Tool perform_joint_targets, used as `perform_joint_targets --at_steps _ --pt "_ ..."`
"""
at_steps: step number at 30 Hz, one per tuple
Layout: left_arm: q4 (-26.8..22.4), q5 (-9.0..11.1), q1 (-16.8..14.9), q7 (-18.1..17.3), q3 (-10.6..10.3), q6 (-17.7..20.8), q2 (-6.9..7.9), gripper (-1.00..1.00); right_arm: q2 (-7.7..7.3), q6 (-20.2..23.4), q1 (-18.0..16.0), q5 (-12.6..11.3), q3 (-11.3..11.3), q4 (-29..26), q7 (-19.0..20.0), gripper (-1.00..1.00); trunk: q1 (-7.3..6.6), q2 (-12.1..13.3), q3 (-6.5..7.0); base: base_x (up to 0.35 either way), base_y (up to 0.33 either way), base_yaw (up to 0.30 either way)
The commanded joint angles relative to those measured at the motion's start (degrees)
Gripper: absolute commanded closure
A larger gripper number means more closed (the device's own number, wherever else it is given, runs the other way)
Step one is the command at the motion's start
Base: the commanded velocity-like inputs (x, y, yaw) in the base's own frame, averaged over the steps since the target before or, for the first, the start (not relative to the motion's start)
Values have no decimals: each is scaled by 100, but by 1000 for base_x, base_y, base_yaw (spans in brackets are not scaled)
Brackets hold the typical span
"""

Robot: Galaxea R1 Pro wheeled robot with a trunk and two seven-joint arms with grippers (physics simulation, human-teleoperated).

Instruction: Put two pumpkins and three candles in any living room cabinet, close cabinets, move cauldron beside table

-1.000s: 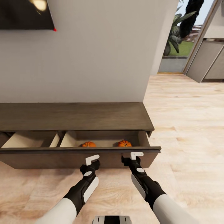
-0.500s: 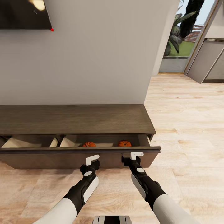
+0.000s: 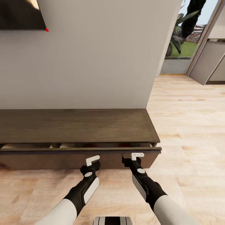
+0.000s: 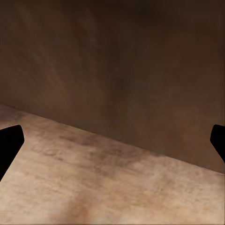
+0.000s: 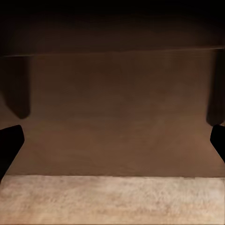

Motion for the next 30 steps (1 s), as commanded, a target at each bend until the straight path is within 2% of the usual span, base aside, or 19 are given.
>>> perform_joint_targets --at_steps 1,30 --pt "-6 45 -4 43 -34 -2 5 -100 -6 20 -5 -28 36 -12 -55 -100 1 -2 -4 176 0 0" --pt "-6 45 -4 43 -34 -2 5 -100 -6 20 -5 -28 42 -12 -48 -100 1 -2 -4 60 7 0"
